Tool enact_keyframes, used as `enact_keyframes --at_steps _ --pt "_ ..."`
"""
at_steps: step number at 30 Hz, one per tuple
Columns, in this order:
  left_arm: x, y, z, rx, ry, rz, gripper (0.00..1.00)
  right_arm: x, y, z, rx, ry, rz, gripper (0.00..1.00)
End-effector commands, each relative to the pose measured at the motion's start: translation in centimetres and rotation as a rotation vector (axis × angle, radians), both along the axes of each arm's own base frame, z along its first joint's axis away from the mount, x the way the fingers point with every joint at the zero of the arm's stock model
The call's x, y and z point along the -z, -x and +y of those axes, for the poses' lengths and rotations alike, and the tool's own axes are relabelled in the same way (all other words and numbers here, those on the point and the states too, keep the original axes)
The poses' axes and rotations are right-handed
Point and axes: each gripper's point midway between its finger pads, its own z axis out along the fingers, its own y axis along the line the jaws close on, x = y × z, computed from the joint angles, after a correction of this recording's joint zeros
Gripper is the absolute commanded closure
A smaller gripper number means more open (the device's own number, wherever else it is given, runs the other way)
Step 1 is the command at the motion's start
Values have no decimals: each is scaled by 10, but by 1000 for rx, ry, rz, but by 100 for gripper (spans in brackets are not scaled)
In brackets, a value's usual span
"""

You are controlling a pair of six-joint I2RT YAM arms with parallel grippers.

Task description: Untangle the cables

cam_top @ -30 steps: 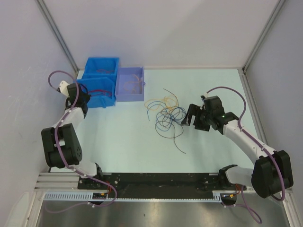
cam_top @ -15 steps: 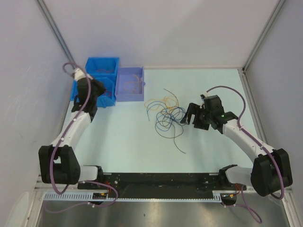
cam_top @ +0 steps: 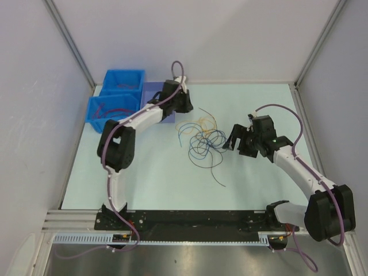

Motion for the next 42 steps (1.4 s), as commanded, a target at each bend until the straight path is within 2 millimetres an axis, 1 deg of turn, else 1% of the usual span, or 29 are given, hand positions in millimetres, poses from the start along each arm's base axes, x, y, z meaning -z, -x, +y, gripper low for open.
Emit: enact_keyframes --at_steps 1,2,3,4,6,7,11,14,16,18,20,23,25,27,29,30,33,37,40,42 --pt "10 2 -41 120 -30 22 73 -8 0 -5 -4 18 -36 9" --pt "9 1 -48 130 -35 25 73 -7 0 -6 -2 19 -35 9" --pt "21 0 -51 133 -47 44 72 -6 0 -7 -5 23 -32 9" --pt "25 -1 -52 135 -57 52 71 -6 0 -7 -4 24 -35 9" --pt "26 -3 -54 139 -76 59 70 -5 0 -8 -5 29 -33 9" --pt "34 -4 -53 138 -93 69 68 -4 0 -9 -5 31 -27 9" --pt "43 -6 -44 132 -149 77 65 0 -1 -9 -7 35 -19 9" --pt "51 -4 -43 164 -178 77 63 2 -3 -8 -12 32 -16 8" --pt "58 -1 -46 206 -206 79 60 3 -4 -6 -15 25 -13 9" --pt "63 -1 -45 236 -241 69 56 4 -4 -5 -15 22 -9 9" --pt "69 -2 -42 244 -274 77 55 6 -5 -5 -15 24 -7 8" --pt "73 -3 -41 270 -301 69 54 7 -5 -6 -14 28 -4 9" --pt "76 -1 -44 295 -297 73 54 8 -5 -6 -14 28 -1 8" --pt "83 -1 -44 302 -307 87 53 10 -5 -6 -14 29 4 8" --pt "81 -3 -46 304 -307 84 53 11 -6 -5 -16 25 6 9" --pt "87 -1 -47 311 -309 97 53 12 -6 -5 -15 23 8 9" --pt "91 1 -52 319 -312 100 53 15 -7 -3 -17 17 16 8" --pt "92 3 -57 329 -311 97 53 17 -8 -2 -23 17 20 8" --pt "92 3 -57 327 -314 96 54 19 -8 -3 -25 20 21 9" --pt "93 2 -57 324 -317 95 57 20 -8 -4 -23 25 21 9"
